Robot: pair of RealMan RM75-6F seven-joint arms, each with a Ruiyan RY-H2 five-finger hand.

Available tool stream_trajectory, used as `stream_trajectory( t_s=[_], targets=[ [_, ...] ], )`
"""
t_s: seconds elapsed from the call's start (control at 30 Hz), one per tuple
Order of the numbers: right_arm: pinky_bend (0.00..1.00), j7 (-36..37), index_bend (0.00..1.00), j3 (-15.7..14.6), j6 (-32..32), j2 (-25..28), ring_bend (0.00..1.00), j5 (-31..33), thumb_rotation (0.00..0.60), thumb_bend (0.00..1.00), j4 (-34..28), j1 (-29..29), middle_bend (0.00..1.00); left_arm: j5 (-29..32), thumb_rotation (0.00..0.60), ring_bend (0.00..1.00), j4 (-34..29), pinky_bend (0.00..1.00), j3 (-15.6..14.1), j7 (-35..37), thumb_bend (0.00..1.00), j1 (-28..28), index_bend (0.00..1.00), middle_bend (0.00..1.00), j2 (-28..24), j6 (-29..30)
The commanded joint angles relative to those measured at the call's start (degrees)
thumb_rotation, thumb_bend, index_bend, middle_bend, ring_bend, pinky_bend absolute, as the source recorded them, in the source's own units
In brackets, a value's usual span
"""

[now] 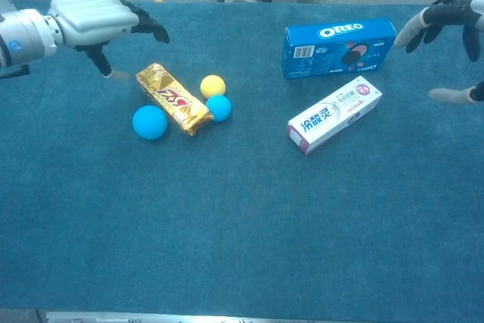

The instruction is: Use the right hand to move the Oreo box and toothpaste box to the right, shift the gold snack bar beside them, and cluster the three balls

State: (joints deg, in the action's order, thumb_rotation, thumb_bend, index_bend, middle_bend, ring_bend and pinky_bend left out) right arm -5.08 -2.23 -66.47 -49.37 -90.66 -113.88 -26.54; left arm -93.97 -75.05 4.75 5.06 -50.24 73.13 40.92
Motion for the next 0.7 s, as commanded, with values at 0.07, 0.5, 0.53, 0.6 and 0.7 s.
stream_trajectory(
  t_s=[0.07, 0.5, 0.53, 0.6, 0.7],
  targets=[
    [0.59, 0.6, 0.32, 0.4, 0.5, -0.3, 0.33, 0.1, 0.6, 0.18, 0.5, 0.1, 0.39, 0.8, 0.6, 0.16, 2.5, 0.18, -0.9, -1.2, 0.21, -1.4, 0.18, 0.22, 1.9, -1.7],
    [0.59, 2.2, 0.32, 1.2, 1.2, -0.8, 0.33, 0.1, 0.6, 0.18, 2.2, 1.0, 0.39, 3.2, 0.6, 0.16, 8.8, 0.18, -3.3, -4.5, 0.21, -3.4, 0.18, 0.22, 7.3, -5.0],
    [0.59, 2.2, 0.32, 1.2, 1.2, -0.8, 0.33, 0.1, 0.6, 0.18, 2.2, 1.1, 0.39, 3.4, 0.6, 0.16, 9.0, 0.18, -3.4, -4.6, 0.21, -3.6, 0.18, 0.22, 7.5, -5.1],
    [0.59, 2.4, 0.32, 1.3, 1.3, -0.8, 0.33, 0.2, 0.6, 0.18, 2.4, 1.3, 0.39, 3.6, 0.6, 0.16, 9.7, 0.18, -3.7, -4.8, 0.21, -3.9, 0.18, 0.22, 8.1, -5.4],
    [0.59, 2.7, 0.32, 1.4, 1.4, -0.8, 0.33, 0.4, 0.6, 0.18, 2.7, 1.5, 0.39, 3.7, 0.6, 0.16, 10.5, 0.18, -4.2, -4.9, 0.21, -4.1, 0.18, 0.22, 9.0, -5.7]
  ],
)
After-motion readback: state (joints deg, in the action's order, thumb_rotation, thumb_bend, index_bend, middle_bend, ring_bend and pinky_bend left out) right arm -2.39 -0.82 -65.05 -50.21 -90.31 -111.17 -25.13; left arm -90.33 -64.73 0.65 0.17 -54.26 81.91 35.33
